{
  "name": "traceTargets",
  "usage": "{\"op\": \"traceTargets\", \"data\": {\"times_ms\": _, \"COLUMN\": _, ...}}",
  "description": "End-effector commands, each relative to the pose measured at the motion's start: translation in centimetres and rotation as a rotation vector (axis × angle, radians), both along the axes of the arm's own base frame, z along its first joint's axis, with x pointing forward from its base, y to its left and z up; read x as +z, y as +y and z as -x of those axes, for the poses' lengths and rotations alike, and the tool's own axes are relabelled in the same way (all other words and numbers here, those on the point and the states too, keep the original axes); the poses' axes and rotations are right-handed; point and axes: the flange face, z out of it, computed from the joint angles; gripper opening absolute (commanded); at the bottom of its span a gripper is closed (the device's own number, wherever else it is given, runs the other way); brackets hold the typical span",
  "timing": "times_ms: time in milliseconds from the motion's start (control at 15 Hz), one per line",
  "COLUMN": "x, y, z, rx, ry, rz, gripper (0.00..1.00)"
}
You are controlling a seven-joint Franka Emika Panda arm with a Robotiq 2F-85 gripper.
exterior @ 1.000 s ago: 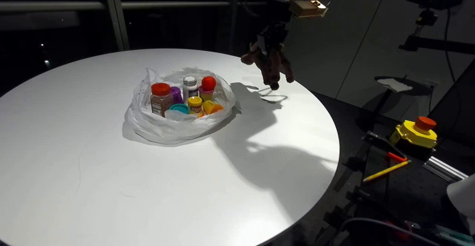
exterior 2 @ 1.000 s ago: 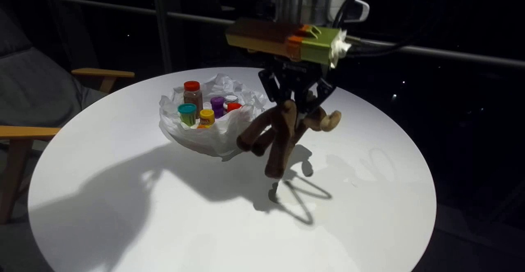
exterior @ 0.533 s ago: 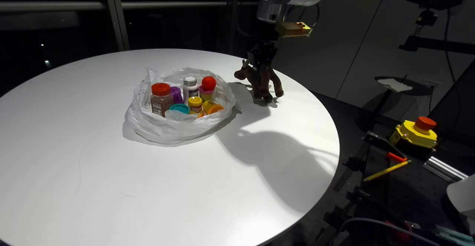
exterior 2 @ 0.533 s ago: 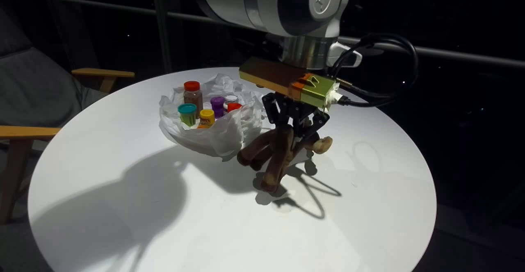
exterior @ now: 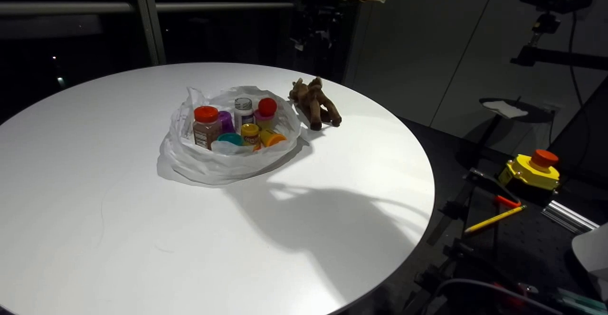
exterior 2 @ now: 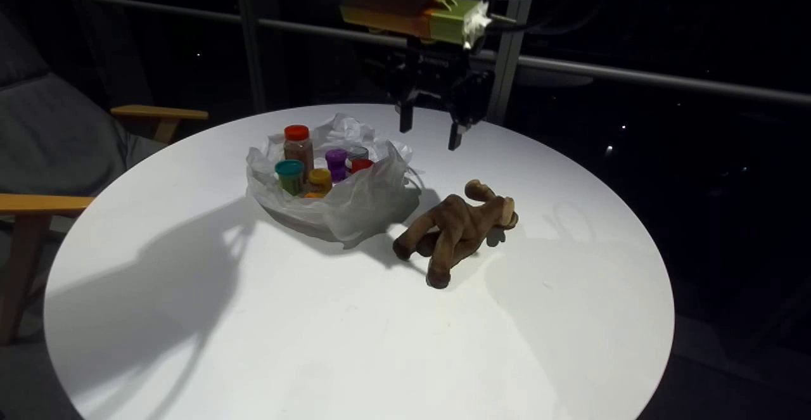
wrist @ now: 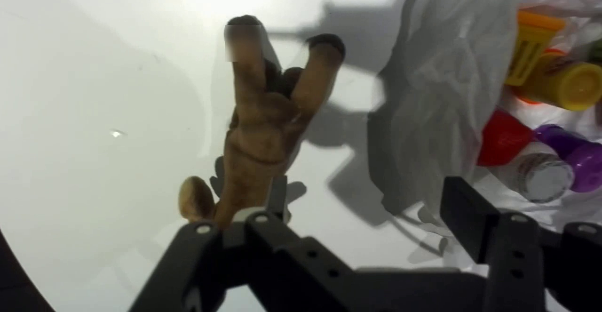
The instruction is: Remove the objects from the white plastic and put them on the table
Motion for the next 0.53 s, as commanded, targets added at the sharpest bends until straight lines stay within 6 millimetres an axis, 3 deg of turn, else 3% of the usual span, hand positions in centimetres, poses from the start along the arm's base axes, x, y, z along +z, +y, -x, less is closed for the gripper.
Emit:
{"op": "traceTargets", "data": {"times_ms": 0, "x": 2.0, "y": 4.9, "z": -1.0, "rx": -0.008, "ry": 0.033, "rz": -0.016, "gripper": 1.0}}
{"op": "traceTargets", "data": {"times_ms": 200, "x": -0.4, "y": 8.5, "z": -1.7, "rx": -0.042, "ry": 0.106, "rz": -0.085, "gripper": 1.0}}
{"op": "traceTargets", "data": {"times_ms": 467, "x": -5.0, "y": 10.3, "z": -2.7, "rx": -0.171, "ry": 0.137, "rz": -0.239, "gripper": 1.0}}
